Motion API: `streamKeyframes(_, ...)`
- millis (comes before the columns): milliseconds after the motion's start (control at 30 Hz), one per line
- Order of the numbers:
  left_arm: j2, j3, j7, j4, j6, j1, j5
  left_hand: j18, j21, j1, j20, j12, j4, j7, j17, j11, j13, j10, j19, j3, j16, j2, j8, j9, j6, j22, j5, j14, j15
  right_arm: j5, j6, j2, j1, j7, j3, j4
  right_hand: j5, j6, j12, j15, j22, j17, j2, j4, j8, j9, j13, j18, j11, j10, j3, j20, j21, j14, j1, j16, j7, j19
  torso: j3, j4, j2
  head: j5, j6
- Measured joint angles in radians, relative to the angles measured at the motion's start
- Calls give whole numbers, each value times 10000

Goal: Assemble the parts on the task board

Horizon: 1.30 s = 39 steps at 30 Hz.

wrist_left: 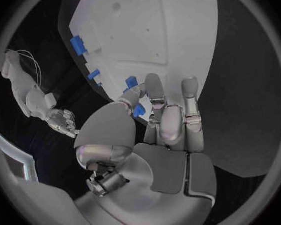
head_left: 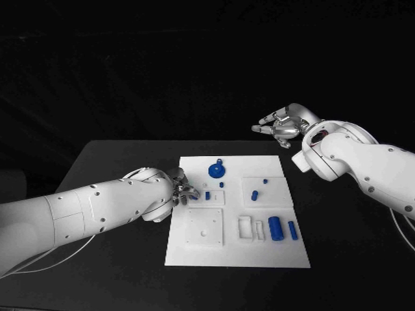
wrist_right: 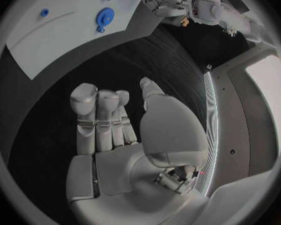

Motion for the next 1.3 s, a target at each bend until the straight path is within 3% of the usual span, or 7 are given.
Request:
streamKeyframes(233,24,-2,-13,-5,20,4,-67,-1,0,111,108,59,44,0,70,1,-78,0,-1,-180,39,110,-1,215,0,8,-118,0,2,0,1,14,0,1,0,-10,0,0,0,0,-1,0,0,0,0,0,0,0,1,1,0,0,0,0,0,0,0,0,-1,-1,2,-11,-3)
streamKeyframes(300,36,-3,-21,-7,30,7,-82,158,0,111,143,59,45,0,103,4,-108,5,-36,-180,39,110,-1,268,0,7,-118,0,2,0,3,24,-1,2,0,-19,0,0,0,0,-1,0,0,0,0,0,0,0,1,2,0,0,0,0,0,0,0,0,4,-2,3,-12,-5)
streamKeyframes(400,53,-4,-38,-12,48,15,-99,158,0,111,178,59,45,0,113,14,-148,14,-1,-180,39,110,-1,381,0,7,-117,0,3,0,5,35,-2,2,0,-30,0,-1,0,0,-1,0,0,0,0,0,0,0,16,16,0,0,0,0,0,0,0,0,6,-5,3,-12,-5)
streamKeyframes(667,121,-6,-59,-14,223,30,-122,158,77,-58,213,107,98,1,139,14,-231,14,-37,-92,39,272,-4,584,1,6,637,-1,7,0,11,47,-9,4,0,-40,0,-1,0,0,-2,0,0,0,0,-1,0,1,16,16,0,0,0,0,0,0,0,0,10,-2,4,-23,-11)
streamKeyframes(967,124,-2,-69,-26,428,50,-141,157,77,-449,213,144,-79,20,120,14,-278,14,-37,89,39,288,-5,662,20,5,1008,1,13,1,16,39,-12,4,0,-40,39,-1,0,0,-3,-10,0,0,0,-1,-1,0,17,17,0,0,0,0,1,0,0,0,6,5,4,-32,-11)
streamKeyframes(1233,115,2,-81,-4,556,56,-264,157,117,-582,249,144,-124,34,105,49,-307,49,-74,133,39,314,-3,661,51,4,1073,12,25,2,19,36,-14,4,0,-40,39,-1,0,0,-3,-9,0,0,0,-1,-1,0,17,17,0,0,0,0,0,0,0,0,-6,0,1,-29,-14)
streamKeyframes(1300,112,4,-82,3,583,56,-309,312,167,-610,285,144,-125,55,116,49,-334,49,-110,134,39,342,-3,662,74,4,1084,12,25,2,20,33,-15,4,0,-40,39,-1,0,0,-3,-9,0,0,0,-2,-1,0,17,18,0,0,0,0,1,0,0,0,-6,2,1,-35,-17)
